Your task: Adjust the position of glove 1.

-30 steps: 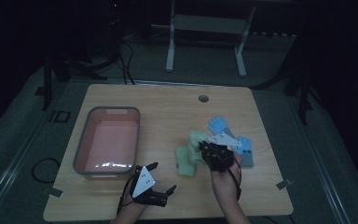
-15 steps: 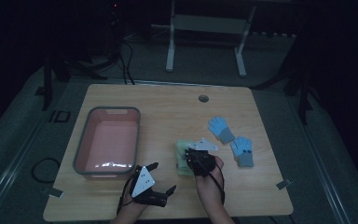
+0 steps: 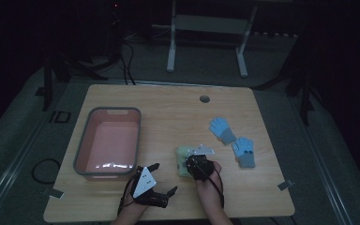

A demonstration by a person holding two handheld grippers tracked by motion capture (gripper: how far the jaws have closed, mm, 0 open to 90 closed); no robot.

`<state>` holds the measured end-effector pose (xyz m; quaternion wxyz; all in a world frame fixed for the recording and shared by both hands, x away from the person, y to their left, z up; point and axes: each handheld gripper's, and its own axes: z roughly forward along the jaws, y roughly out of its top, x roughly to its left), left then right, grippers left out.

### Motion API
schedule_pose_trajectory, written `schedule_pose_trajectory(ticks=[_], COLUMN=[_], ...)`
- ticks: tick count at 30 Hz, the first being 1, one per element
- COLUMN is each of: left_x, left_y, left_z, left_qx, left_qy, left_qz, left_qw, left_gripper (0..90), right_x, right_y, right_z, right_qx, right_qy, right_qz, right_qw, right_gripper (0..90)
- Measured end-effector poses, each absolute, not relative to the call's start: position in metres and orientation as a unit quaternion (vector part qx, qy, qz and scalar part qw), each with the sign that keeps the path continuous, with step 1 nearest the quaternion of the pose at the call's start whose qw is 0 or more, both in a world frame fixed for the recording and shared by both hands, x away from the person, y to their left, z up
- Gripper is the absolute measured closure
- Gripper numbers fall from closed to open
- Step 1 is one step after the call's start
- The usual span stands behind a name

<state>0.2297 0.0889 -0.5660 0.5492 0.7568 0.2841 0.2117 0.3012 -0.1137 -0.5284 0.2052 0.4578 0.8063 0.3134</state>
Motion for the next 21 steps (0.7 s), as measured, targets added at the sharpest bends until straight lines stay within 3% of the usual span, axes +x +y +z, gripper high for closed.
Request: schedule_pose_trajectory(ticks=[12,18,20,21], left_x=[0.229,0.231,0.231,0.232], left_y=[0.086,0.086,0.086,0.088], left_z=[-0.566,-0.566,-0.566,-0.566], left_qx=[0.764,0.764,0.764,0.759], left_qy=[0.278,0.286,0.286,0.285], left_qz=[0.213,0.213,0.213,0.202], left_qw=[0.542,0.538,0.538,0.549], left_gripper=[0.8,0.8,0.8,0.8], right_x=[0.31,0.308,0.307,0.306], right_y=[-0.122,-0.131,-0.134,-0.14], right_z=[-0.533,-0.523,-0.52,-0.515], right_qx=[0.451,0.444,0.441,0.435], right_qy=[0.812,0.811,0.81,0.813], right_qz=[0.31,0.336,0.343,0.347], right_qw=[0.201,0.18,0.178,0.174], right_gripper=[81.7,63.4,63.4,50.1])
